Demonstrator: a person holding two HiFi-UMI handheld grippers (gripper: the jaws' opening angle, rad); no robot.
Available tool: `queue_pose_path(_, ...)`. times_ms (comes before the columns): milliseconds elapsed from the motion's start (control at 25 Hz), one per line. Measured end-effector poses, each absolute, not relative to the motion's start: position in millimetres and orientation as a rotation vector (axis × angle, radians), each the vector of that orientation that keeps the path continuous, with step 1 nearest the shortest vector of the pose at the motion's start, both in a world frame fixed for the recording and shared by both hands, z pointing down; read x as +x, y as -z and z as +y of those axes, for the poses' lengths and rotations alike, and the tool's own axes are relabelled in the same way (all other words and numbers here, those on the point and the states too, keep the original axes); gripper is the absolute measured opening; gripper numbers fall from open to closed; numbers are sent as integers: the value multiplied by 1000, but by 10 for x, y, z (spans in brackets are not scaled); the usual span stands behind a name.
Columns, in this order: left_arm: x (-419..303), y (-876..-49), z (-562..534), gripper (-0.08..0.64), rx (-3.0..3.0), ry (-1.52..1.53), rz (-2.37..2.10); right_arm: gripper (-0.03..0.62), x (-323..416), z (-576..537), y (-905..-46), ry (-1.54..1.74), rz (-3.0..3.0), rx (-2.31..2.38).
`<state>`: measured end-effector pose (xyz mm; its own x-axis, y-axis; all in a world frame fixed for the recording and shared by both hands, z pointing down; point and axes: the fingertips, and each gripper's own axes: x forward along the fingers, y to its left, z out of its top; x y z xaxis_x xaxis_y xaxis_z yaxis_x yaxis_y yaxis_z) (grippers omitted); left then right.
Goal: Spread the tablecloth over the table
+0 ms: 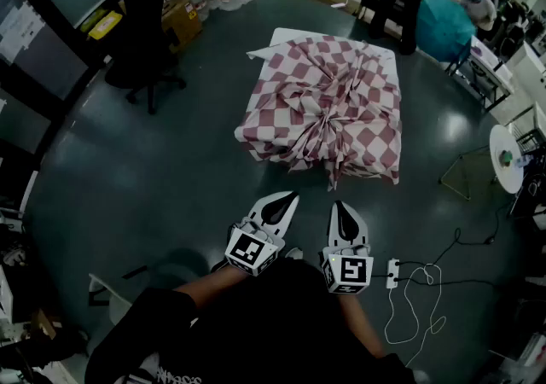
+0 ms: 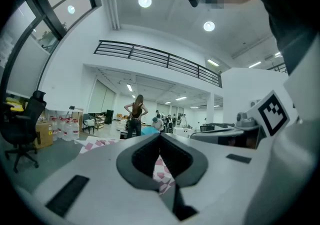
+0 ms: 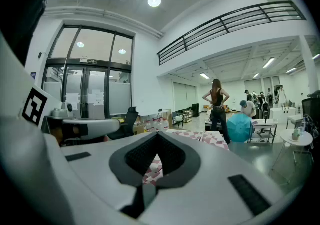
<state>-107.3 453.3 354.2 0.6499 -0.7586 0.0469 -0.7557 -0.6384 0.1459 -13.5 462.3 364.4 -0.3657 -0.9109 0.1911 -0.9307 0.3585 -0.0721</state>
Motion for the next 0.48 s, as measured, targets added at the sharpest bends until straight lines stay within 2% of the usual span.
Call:
queue_pose_path(360,-966,-3522,4588,15,2704,-12,-1323,15,-130,4845,-3904,-447,-2631,1592)
queue_pose_path(480,-1089,-3655,4533,14,2673,-22,-1338,17,-247,4814,-3935,-366,-2646,1493)
